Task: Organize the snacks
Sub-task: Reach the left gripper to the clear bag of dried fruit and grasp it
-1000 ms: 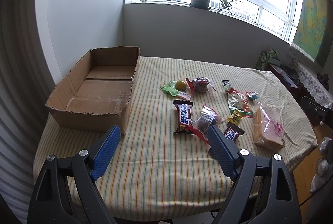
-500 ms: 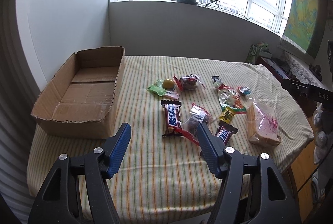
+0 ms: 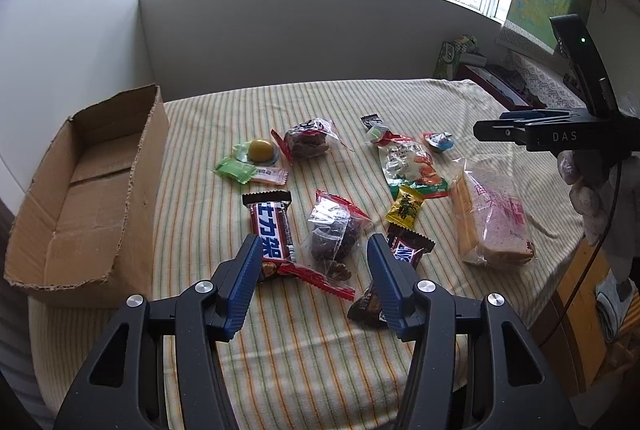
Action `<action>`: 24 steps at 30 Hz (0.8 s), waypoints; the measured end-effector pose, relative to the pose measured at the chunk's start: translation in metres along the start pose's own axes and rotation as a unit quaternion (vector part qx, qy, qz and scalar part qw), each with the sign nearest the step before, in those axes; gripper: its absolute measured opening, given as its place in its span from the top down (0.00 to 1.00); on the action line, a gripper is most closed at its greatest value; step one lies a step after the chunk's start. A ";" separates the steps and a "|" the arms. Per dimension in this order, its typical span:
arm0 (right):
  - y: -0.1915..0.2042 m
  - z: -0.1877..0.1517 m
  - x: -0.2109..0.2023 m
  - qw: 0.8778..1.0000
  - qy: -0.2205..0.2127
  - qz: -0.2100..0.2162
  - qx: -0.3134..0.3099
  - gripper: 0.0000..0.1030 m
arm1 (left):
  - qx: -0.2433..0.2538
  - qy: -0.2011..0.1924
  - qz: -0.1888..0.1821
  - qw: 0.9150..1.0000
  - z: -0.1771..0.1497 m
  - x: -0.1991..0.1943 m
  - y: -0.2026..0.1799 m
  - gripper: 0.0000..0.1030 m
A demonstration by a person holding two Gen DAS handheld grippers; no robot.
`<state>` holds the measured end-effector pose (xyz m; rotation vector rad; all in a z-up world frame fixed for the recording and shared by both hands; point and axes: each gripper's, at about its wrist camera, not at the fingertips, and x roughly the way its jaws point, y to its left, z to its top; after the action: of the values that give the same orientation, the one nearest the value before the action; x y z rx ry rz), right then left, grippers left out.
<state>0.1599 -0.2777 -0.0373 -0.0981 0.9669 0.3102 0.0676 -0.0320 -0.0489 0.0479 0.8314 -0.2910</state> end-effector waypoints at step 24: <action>-0.029 0.030 0.075 0.993 0.110 0.028 0.028 0.28 | 0.025 0.062 -0.030 0.997 0.015 0.055 -0.002 0.54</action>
<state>0.2316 -0.2822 -0.0835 -0.0546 1.1978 0.3294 0.1123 -0.0495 -0.0788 0.0881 0.9494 -0.3678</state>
